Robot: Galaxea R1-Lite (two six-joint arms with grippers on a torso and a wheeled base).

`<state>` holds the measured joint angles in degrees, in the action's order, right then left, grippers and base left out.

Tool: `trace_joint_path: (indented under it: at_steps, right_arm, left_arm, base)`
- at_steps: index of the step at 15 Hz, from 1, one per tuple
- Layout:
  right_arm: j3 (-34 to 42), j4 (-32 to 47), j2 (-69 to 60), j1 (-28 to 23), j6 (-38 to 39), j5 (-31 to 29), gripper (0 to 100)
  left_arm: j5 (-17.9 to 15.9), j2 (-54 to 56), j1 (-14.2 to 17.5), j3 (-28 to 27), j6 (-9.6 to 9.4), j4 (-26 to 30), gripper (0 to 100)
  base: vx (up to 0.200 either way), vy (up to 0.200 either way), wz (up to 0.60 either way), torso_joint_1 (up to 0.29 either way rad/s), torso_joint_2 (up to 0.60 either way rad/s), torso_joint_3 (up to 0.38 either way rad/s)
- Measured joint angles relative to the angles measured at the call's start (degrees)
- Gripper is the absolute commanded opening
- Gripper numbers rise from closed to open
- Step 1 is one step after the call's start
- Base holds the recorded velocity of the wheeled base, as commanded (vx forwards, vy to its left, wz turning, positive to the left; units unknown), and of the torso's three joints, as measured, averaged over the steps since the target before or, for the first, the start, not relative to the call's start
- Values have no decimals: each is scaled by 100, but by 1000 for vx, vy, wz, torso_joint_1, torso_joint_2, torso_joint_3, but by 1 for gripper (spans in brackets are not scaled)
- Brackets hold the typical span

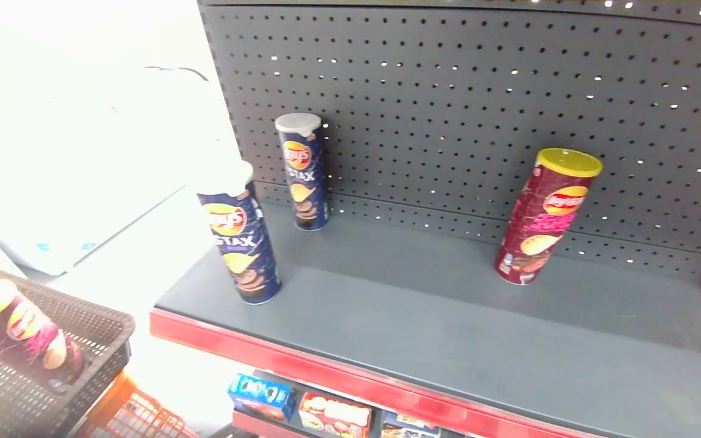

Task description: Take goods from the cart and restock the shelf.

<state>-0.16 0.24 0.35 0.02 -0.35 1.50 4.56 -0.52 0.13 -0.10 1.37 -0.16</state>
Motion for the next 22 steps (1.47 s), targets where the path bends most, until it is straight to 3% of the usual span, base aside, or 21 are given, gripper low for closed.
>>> trace_joint_path:
  at_steps: [16, 19, 22]
  right_arm:
    - [5, 2, 0, 2, 2, 16, 100]
    - [5, 2, 0, 7, 2, 16, 100]
    - [2, 2, 0, 5, 4, 16, 100]
  left_arm:
    - [50, 0, 0, 0, -37, 13, 100]
    - [151, -189, 5, -544, -535, 124, 100]
    - [556, -1118, 38, -1230, -640, 262, 100]
  base:
    - [0, 0, 0, 0, 0, 0]
    - [0, 0, 0, 0, 0, 0]
    - [0, 0, 0, 0, 0, 0]
